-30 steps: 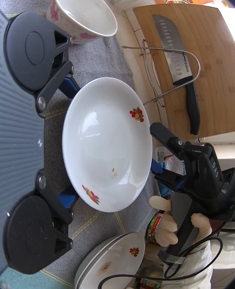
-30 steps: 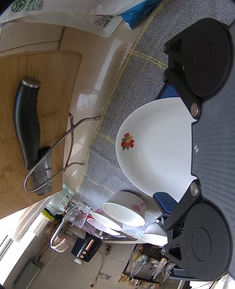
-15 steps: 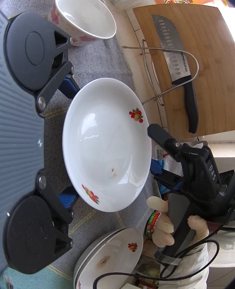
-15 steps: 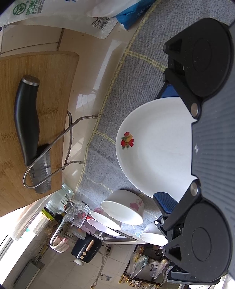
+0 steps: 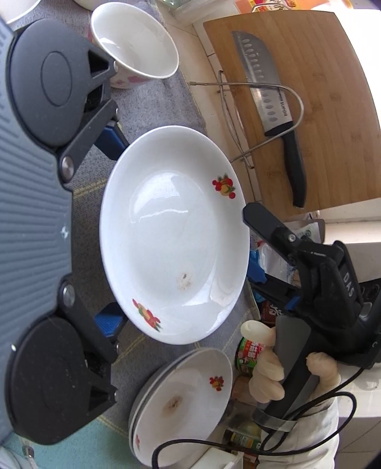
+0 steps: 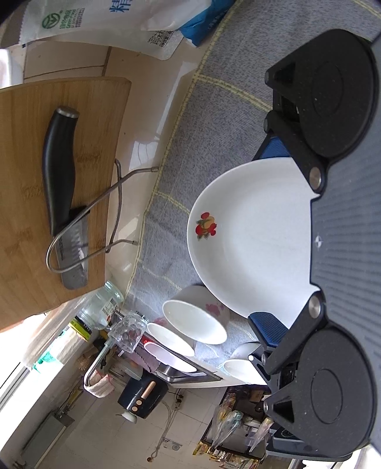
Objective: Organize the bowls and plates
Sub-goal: 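Carry the plate with the right tool over the plate stack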
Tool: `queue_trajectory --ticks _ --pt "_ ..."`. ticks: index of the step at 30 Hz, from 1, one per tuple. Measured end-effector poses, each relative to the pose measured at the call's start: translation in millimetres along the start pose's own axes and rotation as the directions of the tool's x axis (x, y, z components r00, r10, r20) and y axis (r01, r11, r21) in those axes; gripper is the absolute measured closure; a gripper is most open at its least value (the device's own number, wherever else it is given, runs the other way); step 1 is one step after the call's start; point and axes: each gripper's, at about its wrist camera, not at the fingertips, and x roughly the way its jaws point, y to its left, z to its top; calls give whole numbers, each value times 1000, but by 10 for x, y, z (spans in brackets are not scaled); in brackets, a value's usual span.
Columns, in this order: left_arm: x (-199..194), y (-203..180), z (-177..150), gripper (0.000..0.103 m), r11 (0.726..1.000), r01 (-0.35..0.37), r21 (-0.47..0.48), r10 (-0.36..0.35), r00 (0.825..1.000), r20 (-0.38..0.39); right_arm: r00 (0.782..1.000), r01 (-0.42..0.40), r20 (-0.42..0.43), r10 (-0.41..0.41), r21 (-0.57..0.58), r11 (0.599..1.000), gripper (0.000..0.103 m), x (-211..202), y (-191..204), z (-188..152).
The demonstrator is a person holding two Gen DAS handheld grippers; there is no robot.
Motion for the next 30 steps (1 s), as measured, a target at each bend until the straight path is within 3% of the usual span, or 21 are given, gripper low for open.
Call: queue_trajectory --ticks 30 --pt "-489 -472 5 2 990 103 100 -105 994 13 991 77 108 -82 50 996 0 -616 351 -765"
